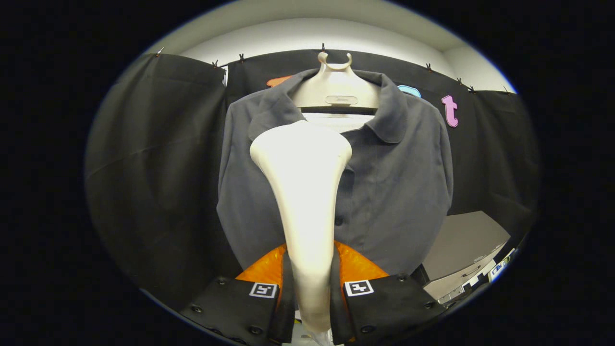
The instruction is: Iron the clothes twice with a garment steamer, once on the left side and once on the right side.
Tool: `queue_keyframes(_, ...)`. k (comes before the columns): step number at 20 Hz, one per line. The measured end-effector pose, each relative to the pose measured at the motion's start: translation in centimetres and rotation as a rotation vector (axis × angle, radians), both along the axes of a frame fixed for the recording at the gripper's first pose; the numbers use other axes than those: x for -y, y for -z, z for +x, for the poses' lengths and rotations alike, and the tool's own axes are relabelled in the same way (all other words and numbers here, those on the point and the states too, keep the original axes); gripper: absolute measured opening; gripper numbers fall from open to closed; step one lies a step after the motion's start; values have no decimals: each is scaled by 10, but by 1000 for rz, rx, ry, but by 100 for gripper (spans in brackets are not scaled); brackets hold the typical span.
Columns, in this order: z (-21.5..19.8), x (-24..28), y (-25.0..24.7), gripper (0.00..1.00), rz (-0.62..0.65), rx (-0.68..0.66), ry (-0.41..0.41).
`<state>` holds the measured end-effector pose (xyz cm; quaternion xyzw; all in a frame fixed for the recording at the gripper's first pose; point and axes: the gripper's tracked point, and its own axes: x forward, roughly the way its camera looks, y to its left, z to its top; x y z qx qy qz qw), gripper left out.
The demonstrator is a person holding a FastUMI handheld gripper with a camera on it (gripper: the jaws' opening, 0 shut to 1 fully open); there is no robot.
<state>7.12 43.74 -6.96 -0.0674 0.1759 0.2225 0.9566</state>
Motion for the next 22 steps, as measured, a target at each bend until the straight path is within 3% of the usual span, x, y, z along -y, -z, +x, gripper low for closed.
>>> queue_keyframes(22, -4, -8, 101, 37, -109, -111, -13)
